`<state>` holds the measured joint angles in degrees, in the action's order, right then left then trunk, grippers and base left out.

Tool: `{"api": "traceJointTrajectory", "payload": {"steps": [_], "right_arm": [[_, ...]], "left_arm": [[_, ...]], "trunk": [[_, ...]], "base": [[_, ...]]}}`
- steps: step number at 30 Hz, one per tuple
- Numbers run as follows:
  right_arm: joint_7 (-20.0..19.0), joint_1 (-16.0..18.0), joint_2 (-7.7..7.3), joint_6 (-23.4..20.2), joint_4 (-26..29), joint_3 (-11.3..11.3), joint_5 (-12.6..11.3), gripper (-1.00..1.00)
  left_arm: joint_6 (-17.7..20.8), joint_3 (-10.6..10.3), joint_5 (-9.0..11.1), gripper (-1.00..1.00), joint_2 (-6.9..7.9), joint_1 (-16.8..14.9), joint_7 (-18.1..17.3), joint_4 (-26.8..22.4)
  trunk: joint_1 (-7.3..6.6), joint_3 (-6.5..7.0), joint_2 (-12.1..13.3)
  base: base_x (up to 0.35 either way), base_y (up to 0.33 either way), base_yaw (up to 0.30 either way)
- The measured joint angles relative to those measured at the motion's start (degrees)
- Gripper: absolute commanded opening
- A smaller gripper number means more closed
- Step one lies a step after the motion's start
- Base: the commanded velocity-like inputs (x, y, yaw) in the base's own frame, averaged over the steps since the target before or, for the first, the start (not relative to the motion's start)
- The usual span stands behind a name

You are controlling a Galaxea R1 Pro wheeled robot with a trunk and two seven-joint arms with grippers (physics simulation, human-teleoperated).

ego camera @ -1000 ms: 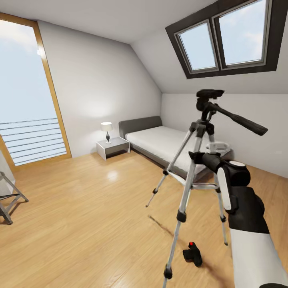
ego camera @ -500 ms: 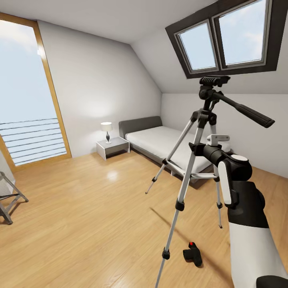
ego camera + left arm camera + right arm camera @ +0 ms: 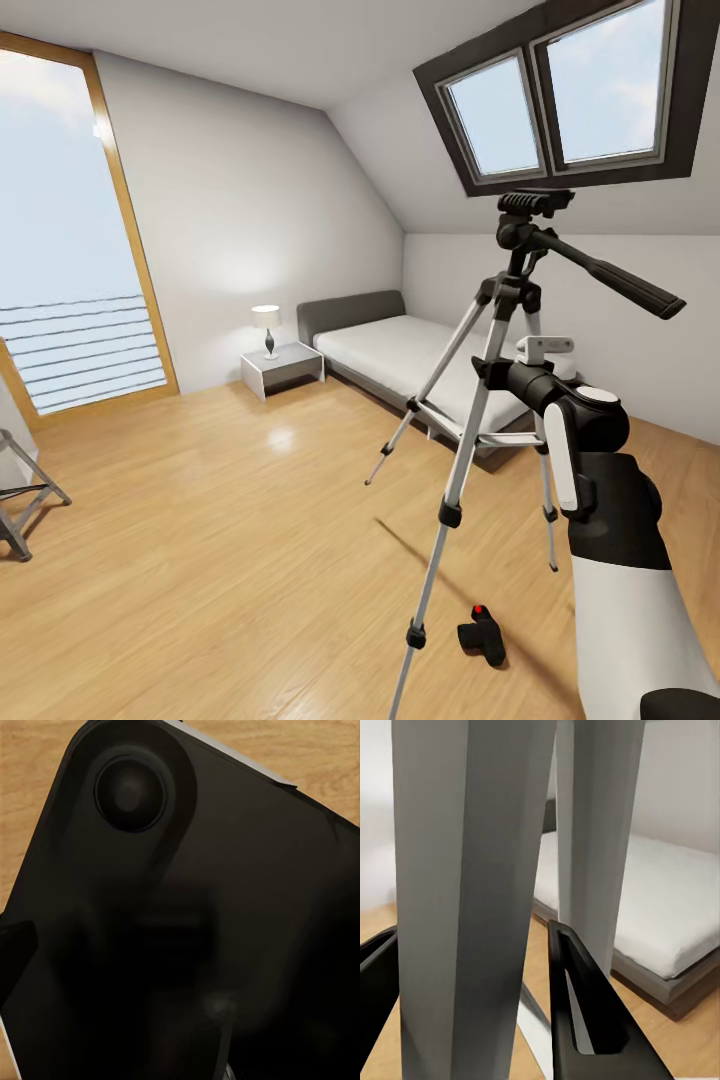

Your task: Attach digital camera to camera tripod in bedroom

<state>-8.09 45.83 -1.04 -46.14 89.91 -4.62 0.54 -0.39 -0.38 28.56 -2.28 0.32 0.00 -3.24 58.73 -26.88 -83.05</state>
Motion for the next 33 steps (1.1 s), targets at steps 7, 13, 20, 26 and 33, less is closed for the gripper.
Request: {"api": "traceJointTrajectory", "payload": {"steps": [7,13,20,26,33], "right_arm": [[0.09,0.0,0.04,-0.22,-0.13,0.06,-0.05,-1.0],[0.13,-0.01,0.05,-0.03,-0.09,0.02,-0.03,-1.0],[0.16,-0.01,0.06,0.09,-0.1,0.01,-0.05,-1.0],[0.17,-0.01,0.06,0.12,-0.09,-0.01,-0.05,-1.0],[0.16,-0.01,0.06,0.12,-0.08,0.0,-0.05,-1.0]], "left_arm": [[0.03,0.0,0.01,1.0,0.0,0.0,0.0,0.0],[0.03,-0.07,-0.09,1.0,0.0,0.0,0.0,0.0],[0.06,-0.14,-0.23,1.0,0.0,0.0,0.0,0.0],[0.06,-0.16,-0.31,1.0,0.0,0.0,0.0,0.0],[0.07,-0.16,-0.28,1.0,0.0,0.0,0.0,0.0]], "trunk": [[0.0,0.0,0.0],[-0.01,0.0,0.0],[-0.02,0.0,0.0],[-0.01,0.0,0.0],[-0.01,0.0,0.0]], "base": [[0.005,0.01,0.0],[0.096,0.181,0.0],[0.14,0.292,0.0],[0.134,0.322,0.0],[0.116,0.332,0.0]]}}
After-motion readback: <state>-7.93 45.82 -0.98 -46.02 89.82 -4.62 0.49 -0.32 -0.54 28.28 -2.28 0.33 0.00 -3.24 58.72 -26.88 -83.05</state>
